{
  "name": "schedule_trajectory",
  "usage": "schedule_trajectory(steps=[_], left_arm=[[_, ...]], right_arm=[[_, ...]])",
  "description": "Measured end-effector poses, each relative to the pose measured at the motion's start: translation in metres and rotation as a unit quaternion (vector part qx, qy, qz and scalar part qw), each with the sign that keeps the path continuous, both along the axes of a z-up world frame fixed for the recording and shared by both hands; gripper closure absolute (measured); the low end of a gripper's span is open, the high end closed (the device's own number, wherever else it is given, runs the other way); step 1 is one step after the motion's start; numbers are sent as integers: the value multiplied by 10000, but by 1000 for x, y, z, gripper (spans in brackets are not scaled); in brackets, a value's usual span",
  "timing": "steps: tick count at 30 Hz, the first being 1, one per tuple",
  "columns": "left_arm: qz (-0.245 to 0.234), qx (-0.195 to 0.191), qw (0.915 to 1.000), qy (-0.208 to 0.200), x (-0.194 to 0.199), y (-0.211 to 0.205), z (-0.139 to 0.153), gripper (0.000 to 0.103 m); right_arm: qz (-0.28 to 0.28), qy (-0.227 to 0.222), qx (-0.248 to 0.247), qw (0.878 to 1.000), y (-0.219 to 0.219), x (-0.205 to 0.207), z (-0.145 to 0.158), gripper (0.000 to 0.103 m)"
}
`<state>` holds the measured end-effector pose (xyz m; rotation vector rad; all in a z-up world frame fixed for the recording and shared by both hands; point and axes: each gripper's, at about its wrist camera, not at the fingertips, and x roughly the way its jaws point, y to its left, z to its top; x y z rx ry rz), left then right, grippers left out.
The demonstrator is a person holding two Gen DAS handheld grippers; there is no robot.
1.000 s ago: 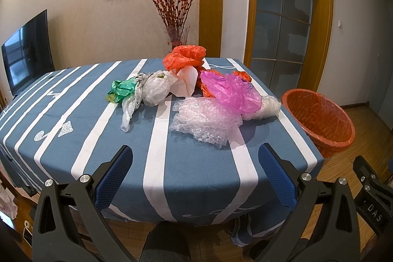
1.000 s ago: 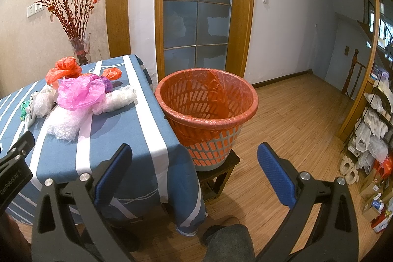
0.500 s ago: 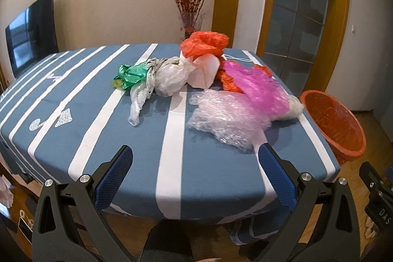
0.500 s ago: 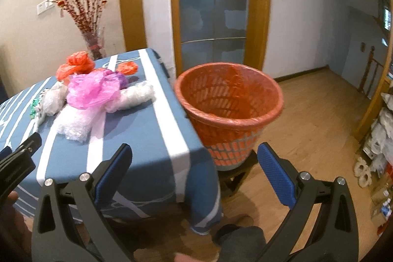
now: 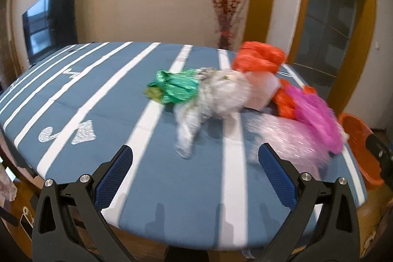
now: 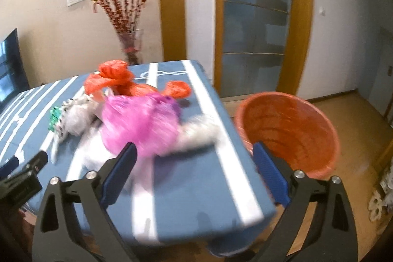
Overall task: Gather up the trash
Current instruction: 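Grasp the pink bag with the right tool while the left tool grasps the green bag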
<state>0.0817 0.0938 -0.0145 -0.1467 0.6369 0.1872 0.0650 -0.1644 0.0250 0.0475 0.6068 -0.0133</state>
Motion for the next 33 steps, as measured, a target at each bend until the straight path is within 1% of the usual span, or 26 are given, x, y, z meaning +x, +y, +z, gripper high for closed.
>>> schedule_trajectory(steps=[1, 3, 5, 10, 13, 16, 17, 18, 19, 20, 21, 22, 24, 27, 31, 33], left_arm=[[52, -20, 10000, 29, 2, 4, -1, 2], [184, -51, 9998, 61, 5, 14, -2, 2], [318, -15, 9995, 59, 6, 21, -3, 2], [457, 178, 9988, 82, 10, 34, -7, 2], [426, 148, 9989, 137, 14, 39, -10, 2], [334, 38, 9993, 147, 18, 46, -11, 2], [320, 23, 9994, 145, 19, 47, -11, 2], [297, -5, 9995, 141, 21, 49, -10, 2], [267, -40, 9995, 137, 23, 51, -10, 2], [238, -71, 9996, 140, 26, 52, -10, 2], [206, -104, 9996, 163, 29, 54, -9, 2], [190, -119, 9996, 190, 32, 56, -9, 2], [136, -203, 9994, 249, 42, 61, -8, 2], [35, -373, 9990, 249, 55, 68, -4, 2], [23, -350, 9993, 157, 72, 74, 3, 3], [9, -337, 9993, 170, 85, 77, 5, 7]], right_arm=[[51, 49, 59, 10000, 4, 7, -1, 16], [143, 200, 191, 9995, 11, 23, -4, 23], [265, 339, 312, 9986, 18, 38, -7, 28], [349, 418, 279, 9981, 35, 66, -9, 33], [393, 448, 269, 9979, 43, 77, -8, 33], [448, 591, 187, 9971, 51, 90, -14, 34], [448, 676, 128, 9966, 53, 95, -17, 38], [460, 789, 90, 9958, 54, 100, -23, 44], [459, 874, 74, 9951, 55, 103, -27, 48], [467, 958, 72, 9943, 54, 105, -31, 54], [481, 998, 72, 9938, 54, 105, -34, 61], [496, 1006, 65, 9937, 54, 104, -35, 65], [549, 990, 55, 9936, 54, 102, -36, 79], [664, 889, 103, 9938, 53, 98, -32, 87], [717, 709, 229, 9946, 47, 90, -25, 90], [715, 627, 264, 9951, 42, 87, -21, 90]])
